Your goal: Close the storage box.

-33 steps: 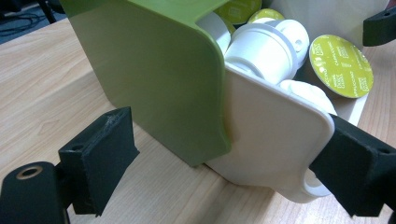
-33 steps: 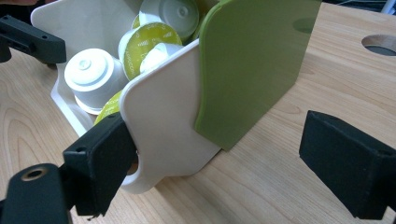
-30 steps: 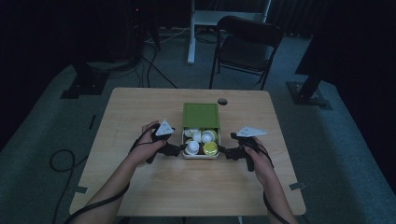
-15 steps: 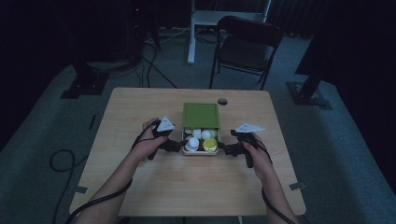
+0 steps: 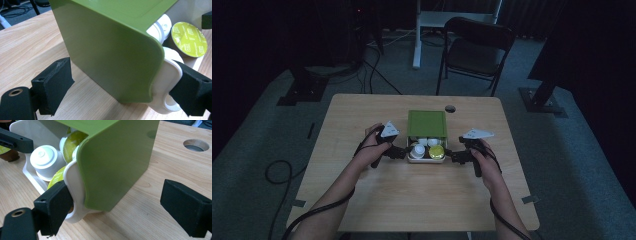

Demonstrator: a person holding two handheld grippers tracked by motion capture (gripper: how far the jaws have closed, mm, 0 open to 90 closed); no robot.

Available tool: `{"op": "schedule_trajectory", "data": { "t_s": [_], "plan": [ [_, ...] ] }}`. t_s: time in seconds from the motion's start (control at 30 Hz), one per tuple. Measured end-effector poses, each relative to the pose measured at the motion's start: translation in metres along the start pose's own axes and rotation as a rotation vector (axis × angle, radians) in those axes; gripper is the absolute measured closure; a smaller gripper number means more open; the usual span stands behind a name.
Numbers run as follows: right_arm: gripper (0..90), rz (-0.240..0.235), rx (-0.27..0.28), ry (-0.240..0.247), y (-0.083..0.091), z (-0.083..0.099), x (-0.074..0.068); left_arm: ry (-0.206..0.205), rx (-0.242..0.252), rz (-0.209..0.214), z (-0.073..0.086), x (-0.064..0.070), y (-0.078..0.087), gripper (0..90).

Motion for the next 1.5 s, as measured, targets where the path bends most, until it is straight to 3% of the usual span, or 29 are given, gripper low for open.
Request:
{"op": "schedule_trajectory", "data": {
  "t_s": [0.37,0.67,0.93,1.07,1.17,1.3,1.5],
  "plan": [
    [10.3,0.029,0.002,-0.009,-0.003,-0.003,0.003,-0.006,-0.012,-0.015,-0.004,-0.004,-0.003,11.0],
    [9.6,0.07,0.006,-0.062,-0.005,-0.003,0.005,0.004,-0.015,-0.04,-0.006,-0.008,-0.005,11.0],
    [9.7,0.094,0.004,-0.076,-0.006,-0.004,0.005,0.012,-0.014,-0.055,-0.007,-0.011,-0.007,10.3],
    [9.7,0.079,0.009,-0.078,-0.005,-0.002,0.004,0.025,0.0,-0.05,-0.007,-0.007,-0.005,14.6],
    [9.8,0.065,0.02,-0.074,-0.004,-0.001,0.002,0.067,0.026,-0.025,-0.011,-0.003,-0.002,14.8],
    [9.8,0.058,0.032,-0.074,-0.003,-0.002,-0.001,0.085,0.012,0.0,-0.011,0.003,0.002,14.6],
    [9.7,0.053,0.052,-0.095,-0.003,-0.005,-0.002,0.089,0.031,-0.019,-0.009,0.004,0.005,14.6]
  ]
}}
Point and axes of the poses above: each handheld gripper's, and its own axes: y roughly backward along the jaws, z roughly out of its underside, x roughly to its right, the point moved 7 cm from there along -y, roughly forward along the jaws, and after that the axes turned 4 degrees about x, right-handed, at the moved point
